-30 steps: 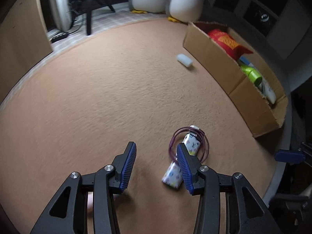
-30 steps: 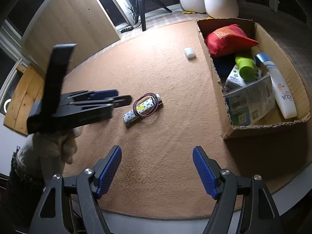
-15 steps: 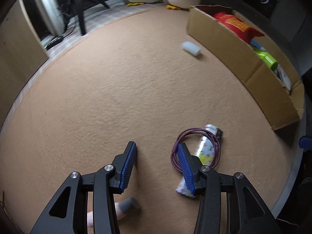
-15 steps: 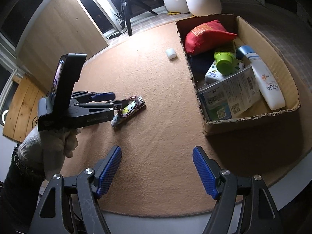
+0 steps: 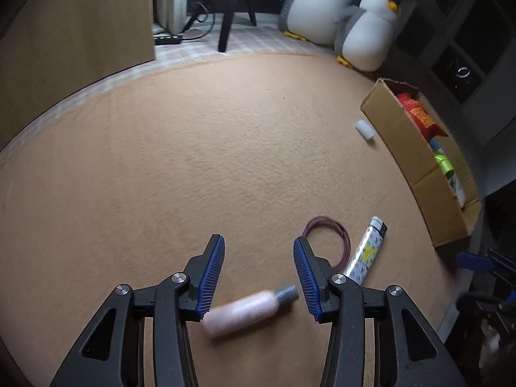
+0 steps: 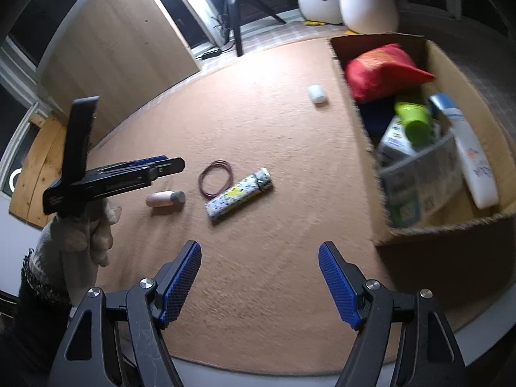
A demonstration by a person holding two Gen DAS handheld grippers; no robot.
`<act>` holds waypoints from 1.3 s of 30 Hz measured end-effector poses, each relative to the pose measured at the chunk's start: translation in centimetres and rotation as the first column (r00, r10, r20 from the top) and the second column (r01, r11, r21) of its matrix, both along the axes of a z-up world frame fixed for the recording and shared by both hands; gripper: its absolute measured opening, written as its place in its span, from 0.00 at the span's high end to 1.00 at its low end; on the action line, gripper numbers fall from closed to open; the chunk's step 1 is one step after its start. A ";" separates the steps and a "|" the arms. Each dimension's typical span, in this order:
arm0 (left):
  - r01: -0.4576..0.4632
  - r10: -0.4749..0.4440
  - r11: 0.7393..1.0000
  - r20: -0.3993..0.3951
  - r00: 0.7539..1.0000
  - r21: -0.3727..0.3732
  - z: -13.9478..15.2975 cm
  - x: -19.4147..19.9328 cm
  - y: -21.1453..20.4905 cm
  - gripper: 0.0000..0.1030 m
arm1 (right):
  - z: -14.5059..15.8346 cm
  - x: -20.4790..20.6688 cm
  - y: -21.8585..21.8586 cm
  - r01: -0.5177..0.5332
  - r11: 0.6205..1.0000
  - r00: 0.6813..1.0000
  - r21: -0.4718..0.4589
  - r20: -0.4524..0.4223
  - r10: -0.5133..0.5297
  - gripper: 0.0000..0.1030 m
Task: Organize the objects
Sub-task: 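Move the left tool back to the pink lotion bottle, then grasp the pink lotion bottle with the left gripper while the right gripper grasps the purple cable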
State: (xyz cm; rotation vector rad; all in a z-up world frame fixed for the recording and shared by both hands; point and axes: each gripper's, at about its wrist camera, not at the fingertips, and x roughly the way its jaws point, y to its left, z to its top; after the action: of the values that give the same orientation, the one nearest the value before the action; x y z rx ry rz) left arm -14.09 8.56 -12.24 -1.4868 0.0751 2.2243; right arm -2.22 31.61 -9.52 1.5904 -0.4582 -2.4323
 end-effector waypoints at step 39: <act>0.055 -0.072 0.975 -0.069 0.995 -0.215 -3.3 2.6 -0.3 0.39 | -5.4 -12.7 -8.3 -0.387 0.886 0.921 0.256 0.152 0.358 0.49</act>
State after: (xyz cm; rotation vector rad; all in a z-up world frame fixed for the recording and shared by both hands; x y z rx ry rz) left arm -11.48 8.29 -15.56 -1.4839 0.3915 2.2791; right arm -14.88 23.32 -14.96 1.7236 0.1841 -2.1976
